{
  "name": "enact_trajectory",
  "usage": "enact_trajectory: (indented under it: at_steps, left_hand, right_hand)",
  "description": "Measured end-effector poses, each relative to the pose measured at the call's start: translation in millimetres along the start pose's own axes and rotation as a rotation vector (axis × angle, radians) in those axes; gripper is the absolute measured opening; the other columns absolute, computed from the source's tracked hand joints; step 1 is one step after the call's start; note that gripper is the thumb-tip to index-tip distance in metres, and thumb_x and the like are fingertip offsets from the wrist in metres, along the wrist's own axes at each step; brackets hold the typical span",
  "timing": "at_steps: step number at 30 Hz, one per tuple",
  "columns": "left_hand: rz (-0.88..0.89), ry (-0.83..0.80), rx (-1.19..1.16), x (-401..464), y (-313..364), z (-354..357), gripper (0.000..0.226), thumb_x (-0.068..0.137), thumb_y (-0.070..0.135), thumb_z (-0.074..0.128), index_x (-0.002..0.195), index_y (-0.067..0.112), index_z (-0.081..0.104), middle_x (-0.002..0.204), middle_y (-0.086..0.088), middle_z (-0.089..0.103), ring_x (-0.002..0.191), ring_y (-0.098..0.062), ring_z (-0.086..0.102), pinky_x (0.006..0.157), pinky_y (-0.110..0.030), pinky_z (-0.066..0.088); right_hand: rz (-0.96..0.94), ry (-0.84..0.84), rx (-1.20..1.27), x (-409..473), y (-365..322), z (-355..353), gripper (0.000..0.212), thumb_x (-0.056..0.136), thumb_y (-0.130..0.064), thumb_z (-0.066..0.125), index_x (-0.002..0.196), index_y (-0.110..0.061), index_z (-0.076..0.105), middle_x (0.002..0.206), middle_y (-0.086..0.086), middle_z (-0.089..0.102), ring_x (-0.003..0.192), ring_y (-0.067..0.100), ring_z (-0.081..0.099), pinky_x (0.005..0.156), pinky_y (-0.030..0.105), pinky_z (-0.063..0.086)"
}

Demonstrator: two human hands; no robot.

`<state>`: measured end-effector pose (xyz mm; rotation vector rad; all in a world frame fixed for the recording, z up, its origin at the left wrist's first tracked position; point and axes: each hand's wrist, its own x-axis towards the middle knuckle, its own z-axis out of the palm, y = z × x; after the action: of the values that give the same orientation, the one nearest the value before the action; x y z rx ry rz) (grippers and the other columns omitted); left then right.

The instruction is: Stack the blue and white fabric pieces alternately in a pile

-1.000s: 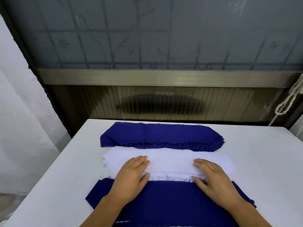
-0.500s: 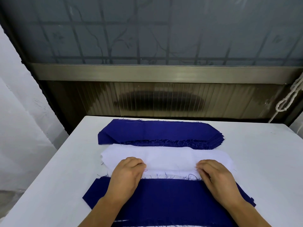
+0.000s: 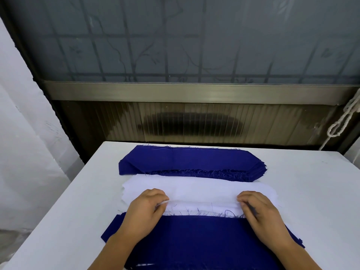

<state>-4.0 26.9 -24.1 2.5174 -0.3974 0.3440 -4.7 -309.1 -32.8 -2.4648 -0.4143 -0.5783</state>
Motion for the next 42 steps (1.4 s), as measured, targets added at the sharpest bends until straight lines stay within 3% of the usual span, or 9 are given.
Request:
enact_trajectory:
  at_steps: [14,19,22,25,28,31,35,39,42]
  left_hand:
    - [0.006,-0.009,-0.043,-26.0,22.5,-75.4,0.017,0.091,0.025,0.066,0.092,0.041,0.070,0.094,0.023,0.060,0.089,-0.003,0.059,0.071,-0.013,0.044]
    - [-0.145,-0.437,-0.278,-33.1,24.6,-100.0,0.008,0.088,0.031,0.068,0.089,0.037,0.074,0.092,0.013,0.069,0.085,-0.006,0.065,0.075,-0.020,0.050]
    - [-0.229,-0.591,-0.206,-28.9,19.4,-93.1,0.012,0.088,0.030,0.063,0.085,0.024,0.073,0.087,0.008,0.070,0.084,-0.009,0.065,0.082,-0.035,0.052]
    - [-0.214,-0.393,-0.012,-23.7,15.8,-78.4,0.013,0.090,0.030,0.061,0.086,0.021,0.071,0.085,0.007,0.065,0.078,-0.007,0.061,0.080,-0.034,0.049]
    - [0.054,0.013,0.137,-22.2,20.7,-77.3,0.014,0.093,0.028,0.060,0.093,0.029,0.073,0.090,0.022,0.062,0.078,0.002,0.058,0.071,-0.018,0.047]
    - [0.283,0.214,0.199,-31.2,14.5,-75.8,0.029,0.092,0.031,0.049,0.094,0.019,0.075,0.093,0.014,0.063,0.079,-0.002,0.058,0.069,-0.019,0.047]
    - [0.420,0.193,0.189,-58.7,2.0,-50.2,0.044,0.101,0.035,0.039,0.086,0.018,0.077,0.092,0.007,0.066,0.080,-0.008,0.061,0.071,-0.022,0.048]
    - [0.452,0.094,0.213,-80.5,0.6,-27.2,0.056,0.104,0.036,0.028,0.075,0.023,0.075,0.085,0.013,0.067,0.076,-0.002,0.061,0.069,-0.015,0.047]
    - [0.416,0.073,0.193,-83.2,-1.7,-27.4,0.047,0.101,0.036,0.036,0.077,0.024,0.074,0.089,0.013,0.067,0.079,-0.002,0.062,0.072,-0.015,0.047]
  right_hand:
    - [-0.012,0.009,0.016,-5.0,-41.5,-63.8,0.022,0.086,-0.007,0.067,0.084,-0.029,0.065,0.091,-0.023,0.062,0.081,-0.006,0.056,0.067,0.001,0.038]
    - [0.214,-0.425,0.197,-11.1,-41.9,-98.8,0.028,0.082,-0.018,0.074,0.088,-0.045,0.068,0.086,-0.023,0.069,0.082,-0.003,0.064,0.074,0.010,0.046]
    - [0.291,-0.640,0.126,-8.1,-37.4,-93.9,0.025,0.088,-0.017,0.067,0.073,-0.037,0.067,0.073,-0.018,0.065,0.067,0.001,0.056,0.067,0.015,0.043]
    - [0.278,-0.405,0.063,-6.1,-38.3,-85.7,0.027,0.089,-0.013,0.066,0.074,-0.034,0.061,0.073,-0.021,0.062,0.067,0.001,0.055,0.064,0.014,0.041]
    - [0.165,-0.086,0.047,-9.3,-40.0,-81.1,0.019,0.090,-0.013,0.063,0.082,-0.030,0.061,0.085,-0.021,0.063,0.078,0.000,0.058,0.068,0.010,0.042]
    - [-0.072,0.117,-0.054,-16.7,-33.8,-74.9,0.020,0.096,-0.016,0.052,0.085,-0.023,0.067,0.094,-0.017,0.065,0.088,0.000,0.057,0.078,0.004,0.037]
    - [-0.315,0.093,-0.203,-45.2,-10.5,-56.0,0.046,0.100,-0.025,0.037,0.083,-0.008,0.076,0.097,0.004,0.071,0.095,0.013,0.056,0.092,0.019,0.038]
    - [-0.346,-0.046,-0.197,-67.4,4.3,-37.4,0.061,0.106,-0.032,0.023,0.084,-0.014,0.077,0.109,-0.011,0.061,0.102,0.003,0.054,0.100,0.010,0.033]
    - [-0.281,-0.046,-0.122,-68.3,6.3,-39.9,0.050,0.103,-0.029,0.031,0.084,-0.020,0.077,0.107,-0.013,0.063,0.106,-0.002,0.052,0.097,0.011,0.035]
